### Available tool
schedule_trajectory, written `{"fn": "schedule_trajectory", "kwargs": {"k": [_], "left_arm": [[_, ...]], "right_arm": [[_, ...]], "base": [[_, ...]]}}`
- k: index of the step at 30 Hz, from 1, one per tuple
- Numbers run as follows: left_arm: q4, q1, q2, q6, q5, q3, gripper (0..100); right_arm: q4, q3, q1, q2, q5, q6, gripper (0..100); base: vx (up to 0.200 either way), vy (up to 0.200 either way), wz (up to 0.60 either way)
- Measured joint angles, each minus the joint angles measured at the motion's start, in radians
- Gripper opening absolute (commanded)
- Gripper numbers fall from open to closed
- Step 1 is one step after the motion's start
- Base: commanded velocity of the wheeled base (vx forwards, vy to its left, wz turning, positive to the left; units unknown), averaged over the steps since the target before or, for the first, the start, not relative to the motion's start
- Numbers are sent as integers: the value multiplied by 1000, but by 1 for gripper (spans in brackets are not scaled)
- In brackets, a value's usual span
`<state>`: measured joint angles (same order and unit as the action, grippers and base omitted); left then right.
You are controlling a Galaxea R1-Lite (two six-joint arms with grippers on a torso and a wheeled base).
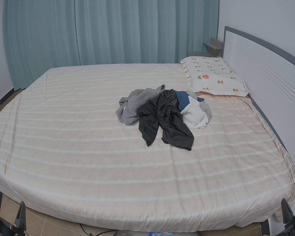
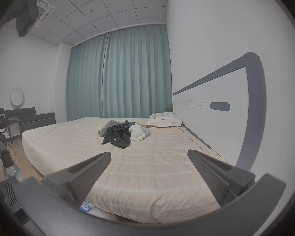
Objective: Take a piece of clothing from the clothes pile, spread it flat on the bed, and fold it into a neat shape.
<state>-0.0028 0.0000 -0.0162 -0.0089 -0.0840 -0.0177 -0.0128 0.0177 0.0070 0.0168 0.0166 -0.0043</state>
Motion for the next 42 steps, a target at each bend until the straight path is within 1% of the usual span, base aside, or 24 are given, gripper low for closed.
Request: {"fn": "schedule_trajectory", "kwargs": {"k": [4,8,11,15,21,26,35,42], "left_arm": [[0,0,0,0,0,0,100],[0,0,0,0,0,0,100],[0,0,0,0,0,0,100],[0,0,0,0,0,0,100],[0,0,0,0,0,0,100],[0,0,0,0,0,0,100],[0,0,0,0,0,0,100],[0,0,0,0,0,0,100]], "right_arm": [[5,0,2,0,11,-4,100],[7,51,3,25,36,24,100],[9,125,4,80,61,57,100],[29,196,6,209,95,79,100],[107,259,31,470,125,108,100],[174,327,65,715,128,149,100],[263,520,131,1156,91,263,100],[306,740,185,1514,47,364,100]], "base": [[0,0,0],[0,0,0],[0,0,0],[0,0,0],[0,0,0],[0,0,0],[0,0,0],[0,0,0]]}}
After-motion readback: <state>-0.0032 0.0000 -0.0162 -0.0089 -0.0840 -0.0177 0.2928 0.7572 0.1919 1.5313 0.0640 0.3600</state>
